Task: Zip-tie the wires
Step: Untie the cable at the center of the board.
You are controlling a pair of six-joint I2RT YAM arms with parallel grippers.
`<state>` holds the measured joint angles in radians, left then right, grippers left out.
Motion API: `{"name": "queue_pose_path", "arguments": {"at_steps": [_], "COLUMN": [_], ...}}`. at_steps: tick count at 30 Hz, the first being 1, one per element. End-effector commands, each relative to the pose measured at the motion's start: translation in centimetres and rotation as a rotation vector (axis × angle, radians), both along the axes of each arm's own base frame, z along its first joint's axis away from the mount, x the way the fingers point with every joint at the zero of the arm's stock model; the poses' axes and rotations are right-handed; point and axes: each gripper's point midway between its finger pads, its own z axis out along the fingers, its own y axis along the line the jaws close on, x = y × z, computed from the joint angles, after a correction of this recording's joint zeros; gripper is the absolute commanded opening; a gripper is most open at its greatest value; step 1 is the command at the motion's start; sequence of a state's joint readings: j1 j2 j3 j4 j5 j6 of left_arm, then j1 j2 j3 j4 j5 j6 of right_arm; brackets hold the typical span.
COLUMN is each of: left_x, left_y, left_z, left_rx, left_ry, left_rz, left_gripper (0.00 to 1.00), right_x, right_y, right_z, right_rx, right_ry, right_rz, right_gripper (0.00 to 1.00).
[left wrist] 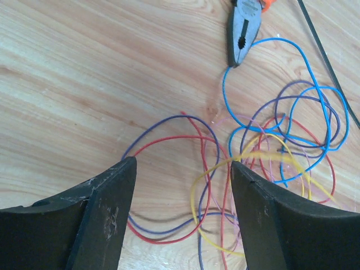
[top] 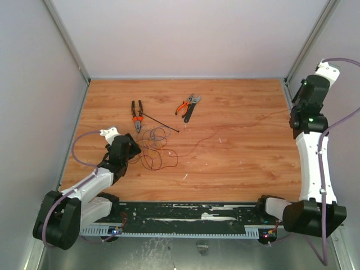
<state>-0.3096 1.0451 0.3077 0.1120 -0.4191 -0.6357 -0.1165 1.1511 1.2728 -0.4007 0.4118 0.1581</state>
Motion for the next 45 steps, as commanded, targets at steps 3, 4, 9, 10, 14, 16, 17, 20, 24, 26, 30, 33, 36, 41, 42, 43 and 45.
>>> {"name": "queue_pose_path", "arguments": {"at_steps": [3, 4, 9, 10, 14, 16, 17, 20, 24, 26, 30, 33, 36, 41, 42, 43, 45], "left_x": [-0.1, 0.0, 1.0, 1.2, 2.3, 2.5, 2.5, 2.1, 0.1, -1.1, -3.2, -4.1, -3.6, -1.5, -1.2, -1.0, -0.7], "left_y": [1.1, 1.2, 1.1, 0.5, -3.2, -5.6, -6.7, -10.4, -15.3, -17.1, -20.0, -21.6, -22.3, -21.8, -21.8, -21.8, -22.0], "left_z": [-0.2, -0.1, 1.0, 1.5, 5.2, 6.7, 6.7, 7.5, 7.3, 6.9, 5.8, 4.4, 3.3, 2.3, 2.2, 2.2, 1.9], "left_rx": [-0.029, -0.028, -0.042, -0.059, -0.148, -0.191, -0.196, -0.186, -0.217, -0.247, -0.241, -0.205, -0.147, -0.019, 0.000, 0.015, 0.043], "left_ry": [0.007, 0.006, -0.027, -0.051, -0.175, -0.189, -0.164, -0.130, -0.104, -0.087, -0.056, -0.011, 0.012, 0.012, 0.011, 0.010, 0.022], "left_rz": [0.034, 0.037, 0.022, -0.016, -0.210, -0.323, -0.366, -0.488, -0.606, -0.648, -0.745, -0.806, -0.827, -0.786, -0.786, -0.790, -0.804], "left_gripper": [0.73, 0.73, 0.74, 0.75, 0.79, 0.81, 0.82, 0.85, 0.87, 0.87, 0.87, 0.87, 0.87, 0.84, 0.84, 0.84, 0.84], "right_x": [-1.9, -1.8, -1.0, -0.7, -0.3, 0.0, 0.0, -0.1, -0.6, -0.7, -0.7, -0.7, -0.8, -1.0, -1.1, -1.1, -1.0], "right_y": [-6.0, -5.8, -3.8, -2.8, -0.3, 1.6, 2.7, 4.7, 4.6, 4.5, 4.6, 5.0, 5.2, 5.1, 5.1, 5.1, 5.1], "right_z": [-0.9, -0.9, -0.9, -0.8, -0.8, -0.1, 0.3, 1.1, 1.1, 0.8, 0.2, 0.1, 0.3, 0.4, 0.4, 0.4, 0.4], "right_rx": [-0.023, -0.022, 0.027, 0.046, 0.105, 0.132, 0.146, 0.178, 0.168, 0.163, 0.168, 0.182, 0.185, 0.171, 0.170, 0.170, 0.170], "right_ry": [0.045, 0.041, 0.019, 0.006, -0.030, -0.065, -0.079, -0.106, -0.098, -0.085, -0.074, -0.075, -0.083, -0.079, -0.079, -0.080, -0.081], "right_rz": [-0.192, -0.176, -0.058, -0.002, 0.125, 0.226, 0.281, 0.383, 0.377, 0.373, 0.375, 0.393, 0.403, 0.398, 0.397, 0.396, 0.400], "right_gripper": [0.00, 0.00, 0.00, 0.00, 0.00, 0.00, 0.00, 0.00, 0.00, 0.00, 0.00, 0.00, 0.00, 0.00, 0.00, 0.00, 0.00]}}
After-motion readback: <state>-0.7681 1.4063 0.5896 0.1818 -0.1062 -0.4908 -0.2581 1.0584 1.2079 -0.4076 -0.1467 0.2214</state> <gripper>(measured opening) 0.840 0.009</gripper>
